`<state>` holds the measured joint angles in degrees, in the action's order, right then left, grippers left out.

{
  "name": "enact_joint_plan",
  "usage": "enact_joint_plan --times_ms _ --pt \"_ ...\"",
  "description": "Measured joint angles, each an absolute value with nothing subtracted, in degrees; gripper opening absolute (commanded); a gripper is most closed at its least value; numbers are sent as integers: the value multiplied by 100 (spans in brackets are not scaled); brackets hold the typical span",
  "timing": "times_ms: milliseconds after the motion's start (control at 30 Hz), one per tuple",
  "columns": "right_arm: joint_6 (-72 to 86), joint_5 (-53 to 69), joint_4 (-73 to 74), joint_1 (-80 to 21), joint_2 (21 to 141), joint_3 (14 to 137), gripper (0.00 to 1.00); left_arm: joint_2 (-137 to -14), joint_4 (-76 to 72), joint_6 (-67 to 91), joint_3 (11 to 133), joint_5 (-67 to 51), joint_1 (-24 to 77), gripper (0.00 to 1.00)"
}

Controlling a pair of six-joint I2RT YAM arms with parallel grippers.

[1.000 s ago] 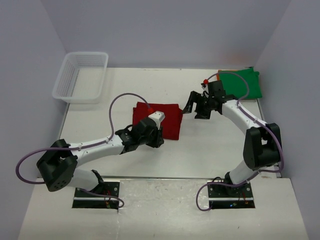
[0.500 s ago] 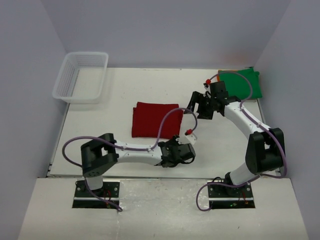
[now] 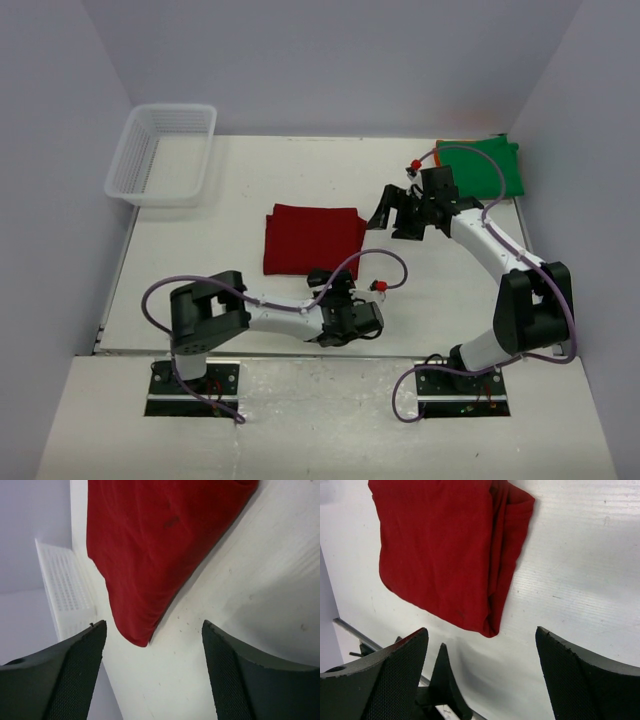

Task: Fold and stack the t-shirts
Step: Smooth out wrinkles on the folded tshirt

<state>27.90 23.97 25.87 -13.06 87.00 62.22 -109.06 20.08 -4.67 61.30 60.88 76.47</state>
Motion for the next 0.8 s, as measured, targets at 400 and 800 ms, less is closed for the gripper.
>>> enact_joint_plan --times_ms 400,800 --pt "2779 2508 2547 -1291 8700 6178 88 -9474 270 -1459 5288 5430 7738 68" --pt "2779 2512 2545 -1118 8700 6178 88 -9939 -261 -1452 5162 4534 7564 64"
